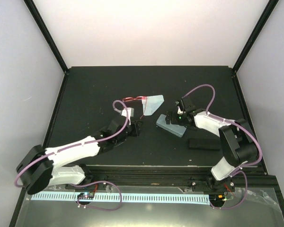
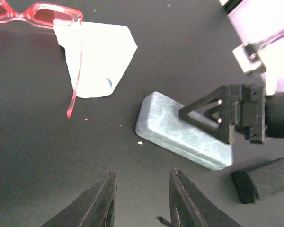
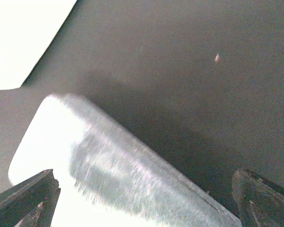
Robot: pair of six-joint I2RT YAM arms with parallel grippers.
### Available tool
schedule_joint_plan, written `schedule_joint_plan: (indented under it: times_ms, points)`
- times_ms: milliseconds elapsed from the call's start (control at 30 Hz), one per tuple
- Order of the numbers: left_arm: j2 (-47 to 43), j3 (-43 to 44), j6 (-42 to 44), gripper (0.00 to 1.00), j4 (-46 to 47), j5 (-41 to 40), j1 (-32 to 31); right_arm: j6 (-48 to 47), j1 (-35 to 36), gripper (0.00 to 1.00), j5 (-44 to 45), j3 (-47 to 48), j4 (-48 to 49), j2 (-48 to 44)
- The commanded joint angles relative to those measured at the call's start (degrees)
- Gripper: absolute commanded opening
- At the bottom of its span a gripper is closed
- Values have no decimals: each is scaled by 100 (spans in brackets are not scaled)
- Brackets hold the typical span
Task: Organize the sunglasses
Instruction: Adjust the sunglasses case at the center of the board, then pick up the sunglasses case from the center of the board.
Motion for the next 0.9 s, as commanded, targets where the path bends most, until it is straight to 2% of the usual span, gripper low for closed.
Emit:
schedule_joint_plan:
  times_ms: [0,100,267,533,667,733,867]
  points:
    - [-748,-180,237,30,-587,468,123,255,70,100,-695,-494,-38,-493]
    - [-1276,-347,139,32,-653,731,151,222,289,100,-500,-688,-164,-812]
    - [-1814,-422,161,37,-960,929,167,-198,887,100,476,-538,-751,-867]
    - [-1845,-409,178,38,-1014,849,213,-75,1484,100,1653,-36,-1756,-266]
    - [-1775,-381,118,39,-1024,801,239,-34,1667,97,1901,5,-1859,-112]
    - [-1732,-381,85,39,-1000,766,254,6,1694,93,1966,-21,-1852,-54]
    - [-1644,-285,95,40,-1020,754,288,81,1693,71,2032,-145,-1682,-206]
